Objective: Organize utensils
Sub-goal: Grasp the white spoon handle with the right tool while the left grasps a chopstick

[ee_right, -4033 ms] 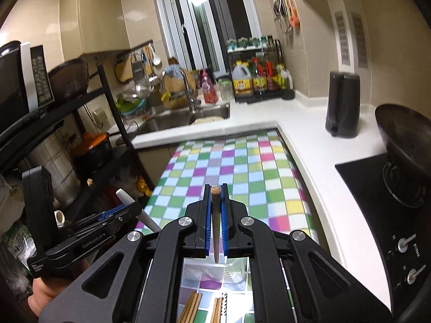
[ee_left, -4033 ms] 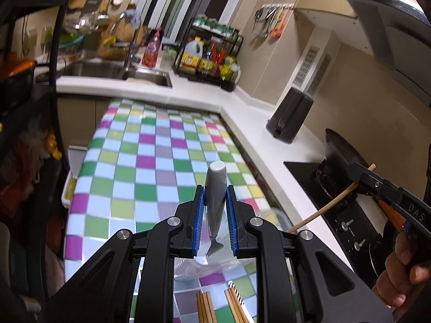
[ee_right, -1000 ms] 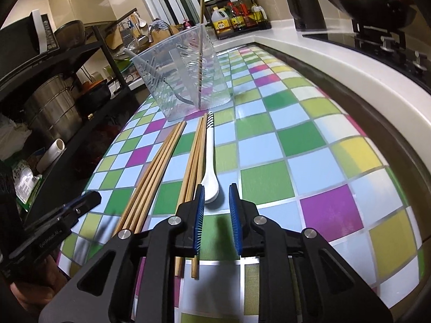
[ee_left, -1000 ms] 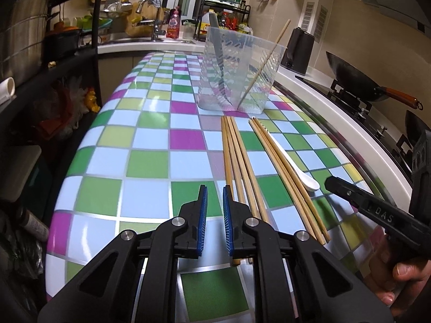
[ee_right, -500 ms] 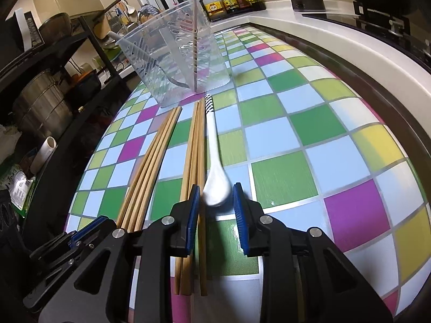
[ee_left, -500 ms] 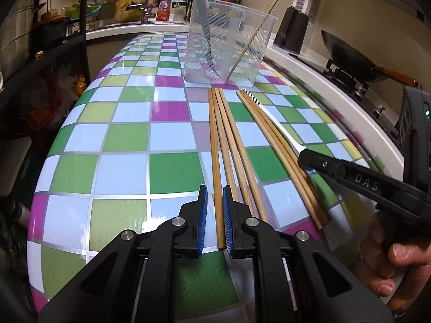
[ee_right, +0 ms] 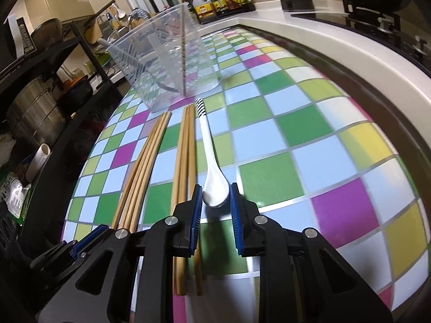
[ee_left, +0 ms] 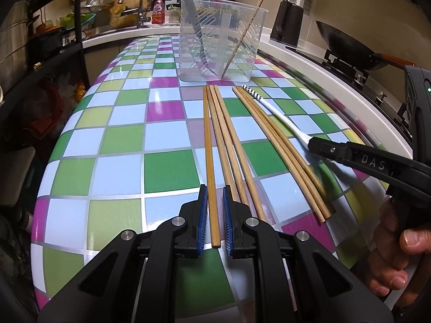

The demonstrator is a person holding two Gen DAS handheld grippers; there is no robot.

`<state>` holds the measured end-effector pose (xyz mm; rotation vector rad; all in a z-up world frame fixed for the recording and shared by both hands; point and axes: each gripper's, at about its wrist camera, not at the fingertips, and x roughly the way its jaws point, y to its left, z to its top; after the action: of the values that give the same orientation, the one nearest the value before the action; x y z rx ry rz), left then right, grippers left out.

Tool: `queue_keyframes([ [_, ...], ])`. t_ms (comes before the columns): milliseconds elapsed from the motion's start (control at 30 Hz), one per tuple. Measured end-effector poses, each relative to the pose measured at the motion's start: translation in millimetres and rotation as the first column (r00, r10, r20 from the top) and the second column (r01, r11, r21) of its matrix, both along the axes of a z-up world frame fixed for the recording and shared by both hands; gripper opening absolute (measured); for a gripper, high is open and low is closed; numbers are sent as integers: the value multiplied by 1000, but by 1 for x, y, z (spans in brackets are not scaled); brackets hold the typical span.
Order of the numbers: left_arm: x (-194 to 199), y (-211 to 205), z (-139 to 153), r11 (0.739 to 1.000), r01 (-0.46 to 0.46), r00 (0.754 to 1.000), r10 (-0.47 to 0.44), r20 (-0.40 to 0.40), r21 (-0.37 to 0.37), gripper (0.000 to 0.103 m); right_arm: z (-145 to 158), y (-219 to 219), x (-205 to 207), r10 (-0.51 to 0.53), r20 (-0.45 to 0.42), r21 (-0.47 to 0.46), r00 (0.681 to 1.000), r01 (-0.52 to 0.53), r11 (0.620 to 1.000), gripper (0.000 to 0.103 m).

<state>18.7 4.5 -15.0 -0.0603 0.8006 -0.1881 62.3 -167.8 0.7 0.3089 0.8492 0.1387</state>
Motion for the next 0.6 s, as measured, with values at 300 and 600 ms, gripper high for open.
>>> queue_keyframes([
  [300, 2, 7, 0, 998, -62, 998, 62, 6, 32, 7, 4, -11, -12, -42, 28, -168, 999, 46, 985, 21],
  [600, 2, 4, 0, 996, -60, 998, 59, 16, 61, 7, -7, -37, -10, -86, 25, 46, 996, 85, 995, 25],
])
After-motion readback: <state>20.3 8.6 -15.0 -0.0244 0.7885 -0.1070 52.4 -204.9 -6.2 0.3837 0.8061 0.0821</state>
